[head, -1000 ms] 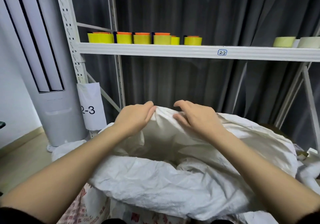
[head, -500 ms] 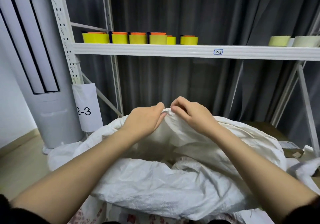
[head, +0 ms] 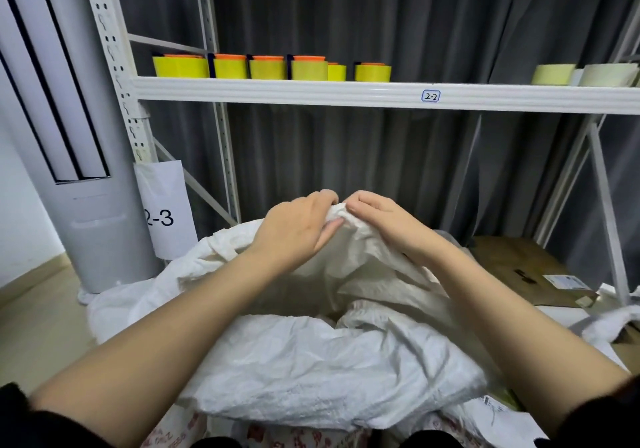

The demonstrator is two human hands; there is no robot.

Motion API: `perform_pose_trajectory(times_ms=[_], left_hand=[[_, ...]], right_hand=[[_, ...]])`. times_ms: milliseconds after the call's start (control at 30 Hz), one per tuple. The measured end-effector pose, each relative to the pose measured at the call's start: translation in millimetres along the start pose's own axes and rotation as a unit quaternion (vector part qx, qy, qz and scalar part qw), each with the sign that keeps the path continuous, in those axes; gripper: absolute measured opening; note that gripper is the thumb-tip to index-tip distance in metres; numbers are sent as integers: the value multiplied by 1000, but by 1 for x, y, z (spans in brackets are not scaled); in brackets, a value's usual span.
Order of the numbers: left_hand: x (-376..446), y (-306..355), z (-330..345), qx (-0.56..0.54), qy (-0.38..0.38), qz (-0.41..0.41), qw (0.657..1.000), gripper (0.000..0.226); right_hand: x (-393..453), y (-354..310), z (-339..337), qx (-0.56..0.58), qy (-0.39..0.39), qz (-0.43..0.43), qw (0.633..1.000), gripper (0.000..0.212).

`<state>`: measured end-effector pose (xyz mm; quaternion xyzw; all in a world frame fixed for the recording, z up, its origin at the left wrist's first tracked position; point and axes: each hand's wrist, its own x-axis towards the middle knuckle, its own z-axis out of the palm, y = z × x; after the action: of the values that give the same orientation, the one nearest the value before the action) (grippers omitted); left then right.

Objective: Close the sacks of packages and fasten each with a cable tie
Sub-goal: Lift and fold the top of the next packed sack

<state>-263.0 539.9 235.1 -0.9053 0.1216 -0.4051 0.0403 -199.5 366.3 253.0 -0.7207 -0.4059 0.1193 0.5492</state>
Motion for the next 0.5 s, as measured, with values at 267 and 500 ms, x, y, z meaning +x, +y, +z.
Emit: perform_pose_trajectory(times_ms=[267, 500], left_hand=[[11, -11, -7, -106, -179, -143, 968, 27], [3, 6, -6, -92, -21, -36, 995, 31]], right_hand=[[-34, 23, 4, -427, 205, -63, 879, 24], [-12, 9, -11, -73, 77, -31, 994, 31]])
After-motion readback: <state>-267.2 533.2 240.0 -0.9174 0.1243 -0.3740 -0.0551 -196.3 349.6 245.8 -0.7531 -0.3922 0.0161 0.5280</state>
